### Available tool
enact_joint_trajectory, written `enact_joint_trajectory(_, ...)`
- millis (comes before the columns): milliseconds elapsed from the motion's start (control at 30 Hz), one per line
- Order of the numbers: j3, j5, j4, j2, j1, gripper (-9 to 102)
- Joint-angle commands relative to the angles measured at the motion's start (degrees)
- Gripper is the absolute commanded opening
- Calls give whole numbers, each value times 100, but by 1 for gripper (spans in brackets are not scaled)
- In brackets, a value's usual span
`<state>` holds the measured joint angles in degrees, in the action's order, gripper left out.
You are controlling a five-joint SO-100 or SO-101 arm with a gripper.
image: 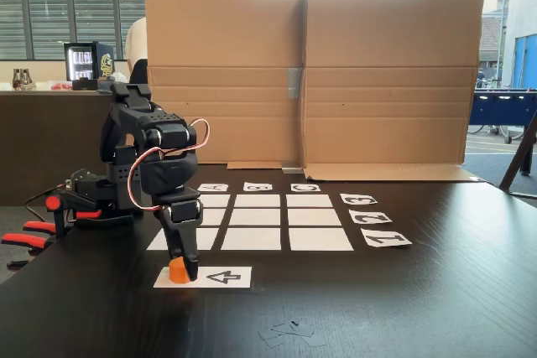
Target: Pick up the round, orange token and place it in the grid on square B1.
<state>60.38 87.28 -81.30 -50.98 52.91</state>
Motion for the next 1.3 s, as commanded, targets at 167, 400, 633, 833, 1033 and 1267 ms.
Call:
enact_joint_trajectory(167, -202, -26, 62, -26, 70, -1)
enact_joint_trajectory(400, -62, -220, 141, -624, 193, -1)
enact_joint_trajectory(633, 536, -404, 141, -1995, 229, -1)
enact_joint_trajectory(833, 1143, -387, 158, -3375, 123, -1)
enact_joint_trajectory(1033, 1248, -387, -53, -4474, -123, -1)
enact_joint_trajectory(1267, 1688, -369, -123, -5590, -1072, -1)
